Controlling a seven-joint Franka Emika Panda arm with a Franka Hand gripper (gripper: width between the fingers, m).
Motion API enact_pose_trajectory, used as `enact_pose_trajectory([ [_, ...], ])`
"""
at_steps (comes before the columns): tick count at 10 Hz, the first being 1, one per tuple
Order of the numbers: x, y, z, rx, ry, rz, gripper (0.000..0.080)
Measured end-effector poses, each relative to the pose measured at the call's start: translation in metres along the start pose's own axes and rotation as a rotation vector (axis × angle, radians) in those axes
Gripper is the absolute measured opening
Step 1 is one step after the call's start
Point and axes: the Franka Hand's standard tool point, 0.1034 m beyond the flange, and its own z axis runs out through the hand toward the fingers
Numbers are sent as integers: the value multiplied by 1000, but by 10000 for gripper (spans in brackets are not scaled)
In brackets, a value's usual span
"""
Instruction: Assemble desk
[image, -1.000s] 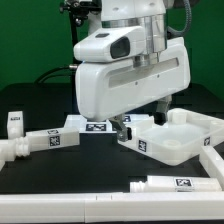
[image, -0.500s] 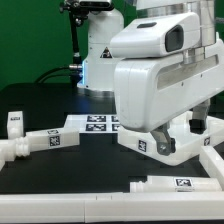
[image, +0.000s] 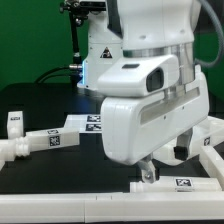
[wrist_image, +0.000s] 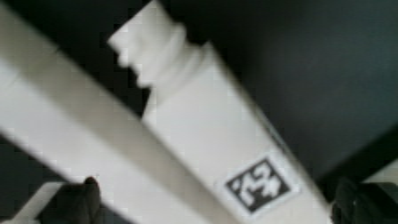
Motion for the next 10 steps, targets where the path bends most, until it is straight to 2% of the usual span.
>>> enact_pose_trajectory([
  [5,-3,-2,4,4,-4,1,649],
  [6,-6,-4,12,-14,12,2,648],
  [7,-12,-10,19,-9,8,3,648],
  [10,-12,-10,21,-7,7,4,648],
])
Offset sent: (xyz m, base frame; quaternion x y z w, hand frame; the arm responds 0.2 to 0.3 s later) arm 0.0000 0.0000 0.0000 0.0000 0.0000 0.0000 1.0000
